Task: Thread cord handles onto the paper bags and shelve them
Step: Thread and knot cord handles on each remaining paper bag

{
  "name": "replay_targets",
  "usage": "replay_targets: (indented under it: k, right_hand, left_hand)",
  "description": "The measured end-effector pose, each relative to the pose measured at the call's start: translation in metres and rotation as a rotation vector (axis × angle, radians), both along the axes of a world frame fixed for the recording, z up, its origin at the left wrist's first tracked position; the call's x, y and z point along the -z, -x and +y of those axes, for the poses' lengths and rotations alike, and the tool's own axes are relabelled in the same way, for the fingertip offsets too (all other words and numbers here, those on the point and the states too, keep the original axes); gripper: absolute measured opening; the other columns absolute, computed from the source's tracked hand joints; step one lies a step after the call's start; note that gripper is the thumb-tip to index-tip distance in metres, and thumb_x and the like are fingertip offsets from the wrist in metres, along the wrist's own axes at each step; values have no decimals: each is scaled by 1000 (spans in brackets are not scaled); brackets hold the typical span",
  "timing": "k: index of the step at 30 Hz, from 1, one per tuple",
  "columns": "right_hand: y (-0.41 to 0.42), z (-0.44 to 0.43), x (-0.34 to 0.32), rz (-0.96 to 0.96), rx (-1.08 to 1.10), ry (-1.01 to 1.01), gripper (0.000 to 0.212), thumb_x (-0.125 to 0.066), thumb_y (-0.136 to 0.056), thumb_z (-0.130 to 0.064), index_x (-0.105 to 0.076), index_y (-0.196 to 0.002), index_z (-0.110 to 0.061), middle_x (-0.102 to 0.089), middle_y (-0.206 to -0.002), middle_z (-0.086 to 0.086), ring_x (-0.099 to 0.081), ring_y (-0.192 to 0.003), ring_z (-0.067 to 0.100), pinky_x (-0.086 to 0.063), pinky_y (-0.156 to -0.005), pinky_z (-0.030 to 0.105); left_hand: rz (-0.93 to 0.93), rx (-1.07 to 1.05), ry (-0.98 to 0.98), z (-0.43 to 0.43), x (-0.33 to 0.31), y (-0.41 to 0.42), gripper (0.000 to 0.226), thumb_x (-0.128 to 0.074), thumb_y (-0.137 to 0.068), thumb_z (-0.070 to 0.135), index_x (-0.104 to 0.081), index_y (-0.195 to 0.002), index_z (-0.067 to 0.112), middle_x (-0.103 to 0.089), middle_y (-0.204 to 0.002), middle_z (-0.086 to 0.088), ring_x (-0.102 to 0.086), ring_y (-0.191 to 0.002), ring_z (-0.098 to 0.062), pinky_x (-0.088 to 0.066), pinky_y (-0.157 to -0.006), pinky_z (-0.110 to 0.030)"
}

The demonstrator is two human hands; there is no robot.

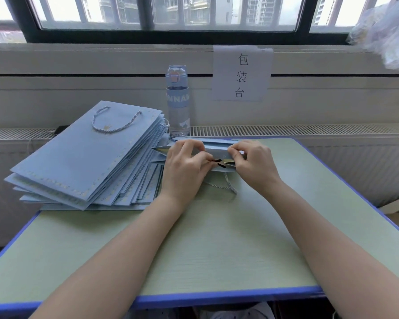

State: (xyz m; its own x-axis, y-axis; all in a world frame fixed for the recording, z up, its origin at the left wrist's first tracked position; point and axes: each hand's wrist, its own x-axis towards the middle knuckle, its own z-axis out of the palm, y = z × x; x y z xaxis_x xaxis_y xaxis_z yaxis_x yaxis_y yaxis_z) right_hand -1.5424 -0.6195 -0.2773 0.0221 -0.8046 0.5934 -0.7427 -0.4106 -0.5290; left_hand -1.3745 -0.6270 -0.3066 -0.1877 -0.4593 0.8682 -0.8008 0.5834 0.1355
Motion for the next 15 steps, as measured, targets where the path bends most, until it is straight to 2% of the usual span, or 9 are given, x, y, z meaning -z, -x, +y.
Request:
replay_targets:
  k: [4,7,9,12,15]
  right_hand:
    - [7,3,-6,-11,-60,-29,13,-59,-91,-11,-71,-85,-11,-56,-71,-10,-43,-66,13,-29,-64,17]
    - [17,5,-11,-63,-133,-164,11,-60,-91,-15,-68,-84,-18,-50,-63,-10,-41,-54,6,-34,-55,9]
    - [20,5,-10,-67,-149,-277,10,-60,-91,-24,-67,-85,-21,-55,-68,-8,-45,-60,5,-35,-54,8]
    - [18,-1,-4,-103,-122,-427,13,-61,-89,-34,-66,-94,-23,-65,-86,-10,-54,-78,6,-39,-64,14]
    - [16,-3,0,-225,-136,-501,15,-68,-84,-19,-66,-98,-23,-69,-87,-5,-59,-76,6,-42,-67,19]
  left_hand:
    - [32,-4,-100,-1,-3,-4,36,-80,-70,25,-60,-97,12,-61,-98,-4,-54,-93,-22,-34,-87,-29]
    - [43,1,-120,-2,-3,-10,14,-69,-79,19,-69,-91,13,-69,-91,-1,-62,-85,-27,-36,-83,-30]
    - [52,54,-145,-2,-4,-13,14,-61,-83,21,-72,-84,12,-71,-83,0,-64,-78,-27,-41,-78,-30]
    - [-6,120,-166,-1,-3,-13,21,-58,-84,25,-73,-78,11,-71,-78,1,-64,-74,-26,-51,-69,-32]
    - [-65,189,-185,0,-1,-9,26,-52,-84,26,-73,-76,12,-71,-77,2,-64,-71,-23,-54,-62,-33]
